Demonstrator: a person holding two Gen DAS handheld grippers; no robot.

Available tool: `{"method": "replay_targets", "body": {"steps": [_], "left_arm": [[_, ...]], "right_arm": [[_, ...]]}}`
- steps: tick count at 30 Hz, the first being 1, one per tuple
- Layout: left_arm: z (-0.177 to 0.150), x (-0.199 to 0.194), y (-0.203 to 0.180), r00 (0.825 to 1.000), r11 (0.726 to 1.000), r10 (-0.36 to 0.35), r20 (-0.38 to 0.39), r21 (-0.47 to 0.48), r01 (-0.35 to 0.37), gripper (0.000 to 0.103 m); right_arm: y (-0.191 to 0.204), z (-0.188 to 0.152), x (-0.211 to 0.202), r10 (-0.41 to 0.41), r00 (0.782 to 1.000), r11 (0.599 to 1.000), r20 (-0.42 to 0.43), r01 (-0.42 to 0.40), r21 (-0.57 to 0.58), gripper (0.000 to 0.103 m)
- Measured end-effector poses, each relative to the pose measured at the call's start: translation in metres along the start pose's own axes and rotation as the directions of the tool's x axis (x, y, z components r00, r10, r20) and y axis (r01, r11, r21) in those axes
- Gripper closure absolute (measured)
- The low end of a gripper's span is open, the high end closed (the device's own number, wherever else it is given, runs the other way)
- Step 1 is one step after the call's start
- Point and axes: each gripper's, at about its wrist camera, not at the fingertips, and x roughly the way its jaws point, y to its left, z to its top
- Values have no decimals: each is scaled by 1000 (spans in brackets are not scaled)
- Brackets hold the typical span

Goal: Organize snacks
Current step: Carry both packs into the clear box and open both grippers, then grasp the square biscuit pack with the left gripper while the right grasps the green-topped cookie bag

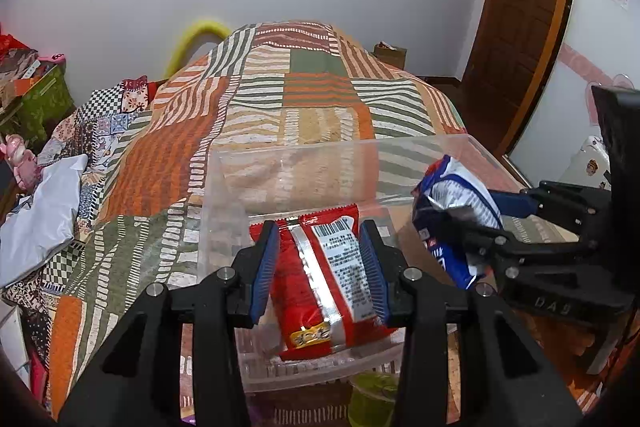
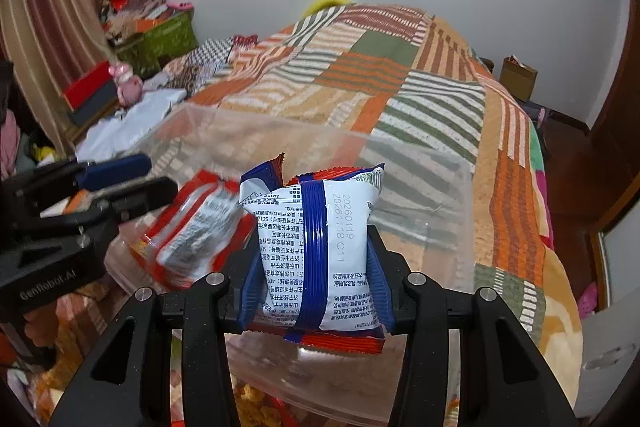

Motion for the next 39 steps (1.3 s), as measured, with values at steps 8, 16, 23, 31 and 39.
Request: {"method": "replay_targets", "body": {"steps": [8, 16, 23, 31, 39], "left_arm": [[-1, -17, -1, 1000, 1000, -5, 18, 0, 5, 62], [-7, -47, -2, 999, 1000, 7, 35, -10, -6, 46], [-21, -85, -4, 999, 1000, 10, 35, -21, -9, 37], [-55, -121, -13, 1000, 1000, 15, 20, -4, -15, 28], [-96, -145, -18, 1000, 1000, -1, -28, -24, 0, 24]], "right_arm": [[1, -2, -6, -10, 1000, 1000, -3, 10, -9, 57], [2, -3, -44, -16, 997, 1000, 79, 16, 4, 48], [6, -18, -82, -4, 991, 1000, 135, 1, 18, 39], [27, -46, -110, 15, 989, 1000, 150, -13, -15, 39], [47, -73, -122, 51, 988, 998, 143, -45, -49, 36]]}}
